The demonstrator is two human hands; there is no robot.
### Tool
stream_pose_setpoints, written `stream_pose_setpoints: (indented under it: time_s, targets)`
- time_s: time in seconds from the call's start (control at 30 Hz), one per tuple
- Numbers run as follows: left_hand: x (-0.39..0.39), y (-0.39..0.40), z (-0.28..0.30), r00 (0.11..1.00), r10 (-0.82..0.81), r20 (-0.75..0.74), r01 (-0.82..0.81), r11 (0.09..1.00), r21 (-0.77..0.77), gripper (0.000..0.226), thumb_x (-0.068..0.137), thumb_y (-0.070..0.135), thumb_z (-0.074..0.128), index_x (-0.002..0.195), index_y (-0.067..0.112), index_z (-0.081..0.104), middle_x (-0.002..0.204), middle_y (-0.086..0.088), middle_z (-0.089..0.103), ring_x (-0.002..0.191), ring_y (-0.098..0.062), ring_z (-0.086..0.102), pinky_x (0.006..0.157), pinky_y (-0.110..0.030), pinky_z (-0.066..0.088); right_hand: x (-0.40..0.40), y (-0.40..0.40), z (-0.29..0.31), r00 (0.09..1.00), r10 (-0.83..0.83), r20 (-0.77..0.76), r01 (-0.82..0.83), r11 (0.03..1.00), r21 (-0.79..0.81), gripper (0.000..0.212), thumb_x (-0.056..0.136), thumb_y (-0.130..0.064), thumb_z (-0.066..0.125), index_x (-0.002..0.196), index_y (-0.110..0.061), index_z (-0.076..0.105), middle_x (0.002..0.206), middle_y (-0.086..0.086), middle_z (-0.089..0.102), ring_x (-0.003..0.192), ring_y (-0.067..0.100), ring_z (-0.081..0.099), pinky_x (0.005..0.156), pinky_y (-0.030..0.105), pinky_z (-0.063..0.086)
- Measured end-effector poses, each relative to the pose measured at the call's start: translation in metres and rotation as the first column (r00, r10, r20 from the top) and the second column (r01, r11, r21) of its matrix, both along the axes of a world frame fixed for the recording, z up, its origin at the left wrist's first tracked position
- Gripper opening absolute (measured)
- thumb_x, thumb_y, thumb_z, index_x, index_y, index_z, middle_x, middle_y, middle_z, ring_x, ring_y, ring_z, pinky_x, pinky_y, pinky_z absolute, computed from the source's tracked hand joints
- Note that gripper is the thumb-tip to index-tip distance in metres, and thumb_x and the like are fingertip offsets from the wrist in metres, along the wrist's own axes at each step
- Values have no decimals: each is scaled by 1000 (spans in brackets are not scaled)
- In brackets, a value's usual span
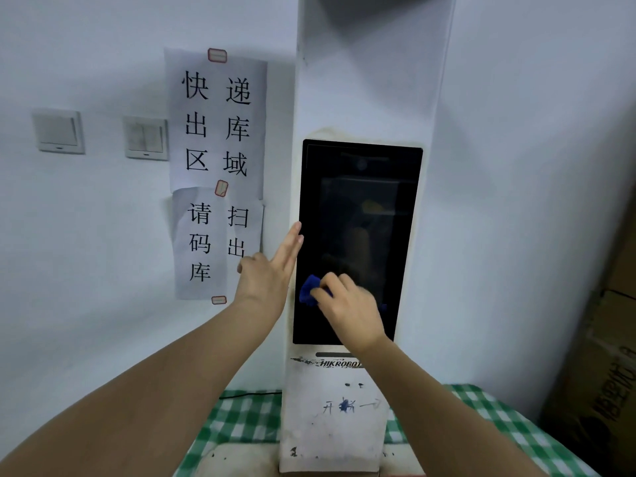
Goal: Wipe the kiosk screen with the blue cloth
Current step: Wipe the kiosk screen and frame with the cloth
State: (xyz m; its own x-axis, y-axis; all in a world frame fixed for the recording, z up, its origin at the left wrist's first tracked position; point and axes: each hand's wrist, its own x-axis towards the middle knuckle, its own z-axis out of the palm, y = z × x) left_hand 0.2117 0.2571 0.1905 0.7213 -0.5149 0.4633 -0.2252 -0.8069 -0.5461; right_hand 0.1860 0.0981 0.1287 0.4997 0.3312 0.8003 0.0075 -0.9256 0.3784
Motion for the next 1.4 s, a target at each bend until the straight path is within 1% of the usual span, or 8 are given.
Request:
stream_pose_setpoints:
  time_s: [0.1,0.3,0.53,0.6,0.73,0.97,1.17,1.4]
  targets:
    - [-2,-3,-1,1000,0,-13,0,1000,-19,88,87,3,41,148,7,-22,141,-13,-48,64,-20,48,59,-27,41,-2,-5,-2,998,25,-65,-30,996,-87,28,61,-10,82,85,-17,69,82,1,57,67,20,52,44,26,33]
    - [-4,-11,0,995,-6,-95,-3,995,-97,94,84,3,47,148,8,-22,138,-12,-51,51,-18,41,54,-28,36,-8,-14,36,995,-31,93,1,951,310,18,75,-11,74,93,-15,69,87,1,60,70,20,55,36,27,41]
    - [-5,-12,-1,994,11,-108,-20,997,-76,94,84,4,47,148,7,-22,137,-14,-51,59,-18,50,57,-26,41,-13,-27,5,998,1,-59,-9,991,-132,25,61,-7,81,81,-16,68,79,1,57,64,20,51,44,26,27]
    - [-5,-11,0,993,17,-114,-25,997,-67,94,84,5,47,148,7,-21,138,-14,-51,60,-19,52,59,-26,43,-15,-32,22,1000,-8,-23,5,995,-103,21,65,-10,79,82,-16,68,80,2,57,66,21,53,43,26,27]
    - [-7,-14,0,991,31,-128,-38,998,-53,95,83,6,48,148,7,-22,147,-14,-45,63,-19,55,66,-26,50,-14,-30,32,996,-66,59,53,978,201,21,69,-7,76,88,-14,68,83,2,57,66,21,52,36,26,34]
    - [-11,-15,3,987,41,-156,-47,998,-36,95,83,9,48,148,7,-21,147,-15,-44,73,-18,65,73,-28,53,-21,-45,21,999,-22,-40,15,986,-166,26,60,-4,79,80,-16,66,79,2,56,64,21,51,43,28,32]
    - [-15,-18,2,984,28,-174,-34,999,-37,93,83,9,45,148,5,-21,147,-18,-43,78,-20,67,73,-28,53,-21,-45,31,992,-81,92,64,981,181,20,69,-4,77,84,-13,69,81,2,59,64,20,53,41,22,29]
    - [-7,-26,-6,983,62,-174,-84,989,-125,95,84,13,50,149,7,-20,145,-15,-46,62,-20,57,63,-27,47,-30,-61,30,997,-36,-73,15,960,-279,25,59,-2,78,76,-15,64,78,3,56,63,21,52,44,28,34]
